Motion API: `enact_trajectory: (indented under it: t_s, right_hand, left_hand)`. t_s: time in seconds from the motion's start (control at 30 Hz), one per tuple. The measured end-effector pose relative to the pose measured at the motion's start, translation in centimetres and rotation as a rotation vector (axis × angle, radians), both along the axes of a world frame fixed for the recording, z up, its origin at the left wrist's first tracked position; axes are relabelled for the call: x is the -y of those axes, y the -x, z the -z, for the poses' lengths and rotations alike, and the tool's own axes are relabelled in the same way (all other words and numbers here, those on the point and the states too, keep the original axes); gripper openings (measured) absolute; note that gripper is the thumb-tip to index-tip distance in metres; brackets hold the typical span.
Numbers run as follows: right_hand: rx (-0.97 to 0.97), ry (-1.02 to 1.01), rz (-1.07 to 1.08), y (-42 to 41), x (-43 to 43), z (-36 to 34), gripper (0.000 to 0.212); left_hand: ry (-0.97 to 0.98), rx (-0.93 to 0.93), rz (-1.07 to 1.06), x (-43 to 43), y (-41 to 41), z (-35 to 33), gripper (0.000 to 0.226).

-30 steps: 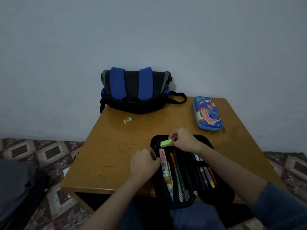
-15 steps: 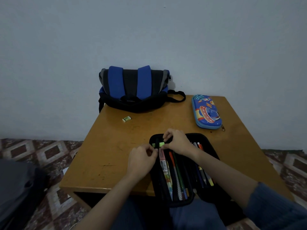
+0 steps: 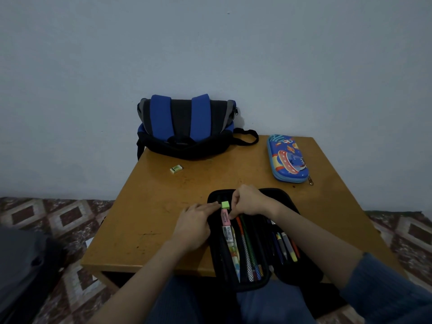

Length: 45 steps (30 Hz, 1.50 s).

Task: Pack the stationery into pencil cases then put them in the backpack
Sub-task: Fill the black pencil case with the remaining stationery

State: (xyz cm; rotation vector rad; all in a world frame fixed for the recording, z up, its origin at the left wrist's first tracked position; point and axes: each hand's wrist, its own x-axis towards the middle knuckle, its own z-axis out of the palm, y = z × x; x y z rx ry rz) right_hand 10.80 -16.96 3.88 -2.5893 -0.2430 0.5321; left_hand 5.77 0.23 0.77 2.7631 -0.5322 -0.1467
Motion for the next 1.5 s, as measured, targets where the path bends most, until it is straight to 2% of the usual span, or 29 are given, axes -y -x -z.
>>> enact_trajectory:
  t_s: [0.17,0.27,0.47,0.6,0.7,1.03,1.33,1.43,1.5]
  right_hand:
    - [-0.072,0.016,-0.046,0.4,0.0,-0.6,0.027]
    - [-0.091,0.092,-0.08,0.6,-0.3,-0.9,0.028]
    - [-0.135,0.296,-0.176,1.3,-1.5,-2.3,0.033]
    - [0.024,0.516,-0.257,1.9,-3.3,-1.9,0.032]
    - [0.149,0.571,-0.261,2.0,-4.1,-1.3,0.035]
    - [0.262,0.432,-0.046,2.9,-3.4,-1.0,0.041]
    - [0.378,0.203,0.189,3.7,-2.0,0.4,0.042]
    - [0.392,0.104,0.169,3.8,-1.6,0.9,0.034]
    - [0.377,-0.025,0.152,3.7,-0.8,1.2,0.029]
  left_hand:
    - [-0.022,0.002,0.003,0.3,0.1,-0.4,0.054]
    - [-0.019,0.011,0.023,0.3,0.0,-0.5,0.045]
    - [-0.037,-0.039,0.03,0.6,0.0,-0.5,0.044]
    - [-0.036,-0.056,0.02,0.8,0.0,-0.4,0.045]
    - [-0.031,-0.071,0.015,0.7,-0.1,-0.3,0.046]
    - [-0.068,-0.042,0.009,0.5,0.1,-0.2,0.047]
    - [-0.058,-0.007,0.037,0.1,0.2,0.0,0.047]
    - [-0.051,-0.025,0.031,0.2,0.1,0.1,0.048]
    - [0.03,-0.073,0.006,0.2,-0.1,0.2,0.049]
